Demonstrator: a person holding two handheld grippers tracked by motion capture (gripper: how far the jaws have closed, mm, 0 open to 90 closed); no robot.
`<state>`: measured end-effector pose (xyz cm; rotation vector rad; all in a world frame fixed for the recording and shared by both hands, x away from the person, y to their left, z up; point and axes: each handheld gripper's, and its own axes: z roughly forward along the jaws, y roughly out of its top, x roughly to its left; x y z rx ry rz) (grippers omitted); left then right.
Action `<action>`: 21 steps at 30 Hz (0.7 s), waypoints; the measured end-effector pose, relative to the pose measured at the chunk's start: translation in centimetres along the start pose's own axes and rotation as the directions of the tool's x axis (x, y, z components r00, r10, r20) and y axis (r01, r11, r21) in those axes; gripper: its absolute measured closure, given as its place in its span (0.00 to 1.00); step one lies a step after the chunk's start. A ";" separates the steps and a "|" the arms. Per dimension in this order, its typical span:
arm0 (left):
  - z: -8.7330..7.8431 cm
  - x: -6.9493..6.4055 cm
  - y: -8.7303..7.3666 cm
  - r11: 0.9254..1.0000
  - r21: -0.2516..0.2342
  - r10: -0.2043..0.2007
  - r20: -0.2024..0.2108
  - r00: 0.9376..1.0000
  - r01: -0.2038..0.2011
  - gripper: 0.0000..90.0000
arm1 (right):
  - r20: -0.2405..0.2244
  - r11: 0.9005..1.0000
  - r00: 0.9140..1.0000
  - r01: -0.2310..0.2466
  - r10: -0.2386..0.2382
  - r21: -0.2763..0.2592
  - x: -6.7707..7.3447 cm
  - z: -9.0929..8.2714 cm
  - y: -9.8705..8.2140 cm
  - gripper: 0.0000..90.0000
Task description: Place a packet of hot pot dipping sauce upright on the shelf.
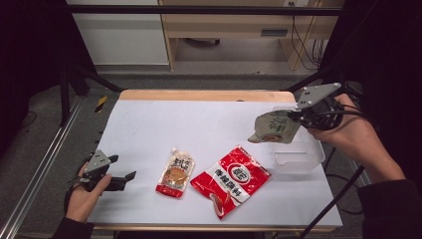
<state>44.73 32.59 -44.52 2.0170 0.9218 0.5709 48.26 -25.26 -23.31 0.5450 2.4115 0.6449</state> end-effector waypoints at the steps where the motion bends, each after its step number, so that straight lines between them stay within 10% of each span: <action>1: 0.0 0.0 0.0 1.000 0.000 0.000 0.000 1.000 0.000 0.10 | 0.004 1.000 1.000 -0.003 0.003 0.004 -0.2 -0.2 -0.4 1.00; 21: 0.0 0.3 -0.2 1.000 0.002 -0.006 -0.013 1.000 0.006 0.10 | 0.027 0.996 0.997 -0.071 0.070 0.055 -1.5 -2.0 -7.1 1.00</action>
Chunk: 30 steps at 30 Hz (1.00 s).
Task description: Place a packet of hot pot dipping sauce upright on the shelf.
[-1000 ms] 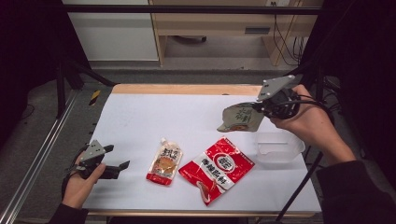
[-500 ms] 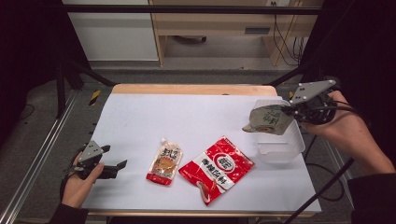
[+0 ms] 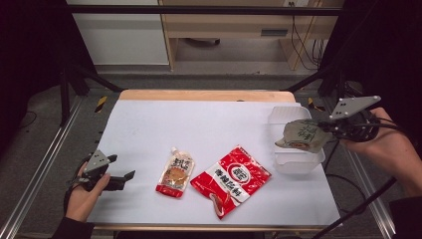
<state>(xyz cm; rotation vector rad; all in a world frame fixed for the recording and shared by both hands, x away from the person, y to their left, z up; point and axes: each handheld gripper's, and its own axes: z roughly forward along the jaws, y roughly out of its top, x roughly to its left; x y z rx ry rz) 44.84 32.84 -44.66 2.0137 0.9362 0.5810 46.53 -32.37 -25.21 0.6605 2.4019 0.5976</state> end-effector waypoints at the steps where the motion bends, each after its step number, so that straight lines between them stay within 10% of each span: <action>1: 0.0 0.0 0.0 1.000 0.000 0.000 0.001 1.000 0.000 0.10 | -0.001 1.000 1.000 -0.001 0.001 0.001 0.0 0.1 -0.2 1.00; 30: 0.2 -0.2 0.0 1.000 0.011 0.010 0.006 1.000 -0.010 0.10 | -0.129 0.999 0.991 0.022 -0.017 0.038 0.3 2.5 -2.2 1.00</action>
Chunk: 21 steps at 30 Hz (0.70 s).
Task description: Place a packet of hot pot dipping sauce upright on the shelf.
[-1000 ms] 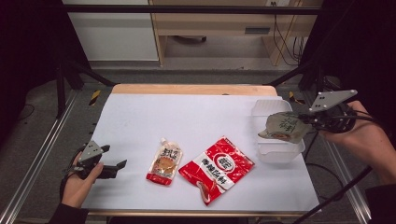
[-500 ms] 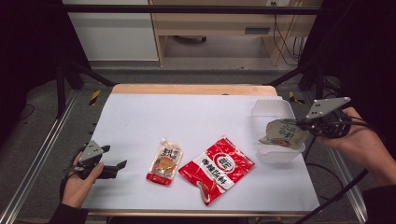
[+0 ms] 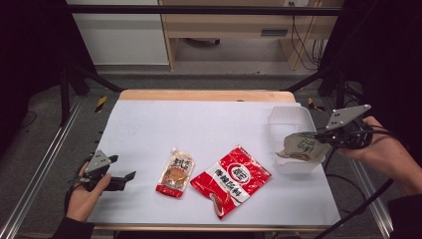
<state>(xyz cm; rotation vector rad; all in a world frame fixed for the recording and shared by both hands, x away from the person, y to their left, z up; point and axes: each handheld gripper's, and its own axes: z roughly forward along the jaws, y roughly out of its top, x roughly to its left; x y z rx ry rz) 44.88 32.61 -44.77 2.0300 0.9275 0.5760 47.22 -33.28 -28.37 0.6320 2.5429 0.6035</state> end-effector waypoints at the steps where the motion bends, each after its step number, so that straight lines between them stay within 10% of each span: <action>1: 0.0 0.0 0.0 1.000 0.002 0.002 0.001 1.000 -0.002 0.10 | -0.002 1.000 1.000 -0.006 0.006 0.000 0.0 0.1 -0.1 1.00; 21: 0.0 -0.1 0.0 1.000 0.004 0.006 0.003 1.000 -0.006 0.10 | -0.035 0.997 0.996 -0.080 0.080 0.019 0.4 4.5 -1.6 0.96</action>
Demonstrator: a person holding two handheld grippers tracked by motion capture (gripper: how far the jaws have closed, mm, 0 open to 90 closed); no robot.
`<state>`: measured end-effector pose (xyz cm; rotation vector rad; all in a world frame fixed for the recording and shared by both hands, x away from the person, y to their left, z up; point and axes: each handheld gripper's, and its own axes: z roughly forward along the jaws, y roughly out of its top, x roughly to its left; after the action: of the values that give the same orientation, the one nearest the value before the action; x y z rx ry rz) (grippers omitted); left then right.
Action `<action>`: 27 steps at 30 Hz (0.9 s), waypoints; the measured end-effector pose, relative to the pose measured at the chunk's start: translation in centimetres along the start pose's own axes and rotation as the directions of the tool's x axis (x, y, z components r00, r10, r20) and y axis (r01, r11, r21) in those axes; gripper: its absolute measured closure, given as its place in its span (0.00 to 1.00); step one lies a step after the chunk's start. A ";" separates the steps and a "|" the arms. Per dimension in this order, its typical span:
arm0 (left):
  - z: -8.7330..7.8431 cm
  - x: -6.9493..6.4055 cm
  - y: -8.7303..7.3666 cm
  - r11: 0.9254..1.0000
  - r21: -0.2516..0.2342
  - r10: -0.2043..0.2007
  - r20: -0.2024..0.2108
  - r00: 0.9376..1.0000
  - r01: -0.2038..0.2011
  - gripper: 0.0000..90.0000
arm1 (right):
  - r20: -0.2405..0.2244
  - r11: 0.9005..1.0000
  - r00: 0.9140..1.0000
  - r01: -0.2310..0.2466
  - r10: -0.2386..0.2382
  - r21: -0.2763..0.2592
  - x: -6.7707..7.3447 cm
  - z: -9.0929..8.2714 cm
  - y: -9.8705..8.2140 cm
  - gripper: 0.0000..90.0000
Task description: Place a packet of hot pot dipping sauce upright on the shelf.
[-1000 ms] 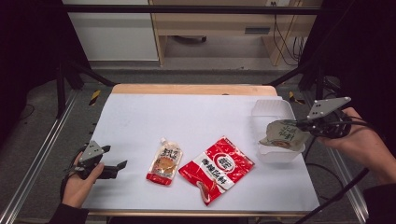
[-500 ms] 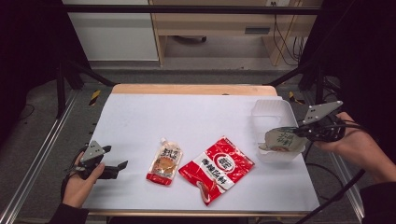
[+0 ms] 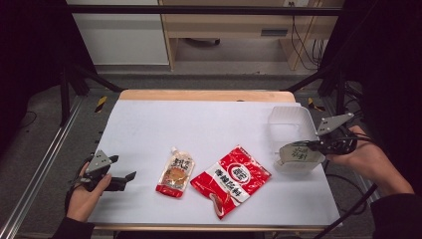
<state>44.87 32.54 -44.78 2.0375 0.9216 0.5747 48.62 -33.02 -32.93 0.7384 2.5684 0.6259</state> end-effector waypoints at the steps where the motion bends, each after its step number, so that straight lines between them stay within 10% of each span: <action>1: 0.0 0.0 0.0 1.000 0.000 0.000 0.000 1.000 0.000 0.10 | -0.001 1.000 1.000 -0.013 0.013 -0.006 0.0 0.0 -0.1 0.93; 12: 0.1 -0.1 0.0 1.000 0.001 0.003 0.001 1.000 -0.003 0.10 | 0.060 0.986 0.994 -0.082 0.091 -0.145 2.1 -1.9 1.5 0.32; 27: 0.1 -0.2 0.0 1.000 0.001 0.007 -0.001 1.000 -0.007 0.10 | 0.037 0.939 0.995 -0.071 0.089 -0.337 9.5 -1.6 8.4 0.14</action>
<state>44.83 32.29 -44.84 2.0421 0.9159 0.5786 43.75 -21.70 -29.65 0.7312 2.3072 1.0259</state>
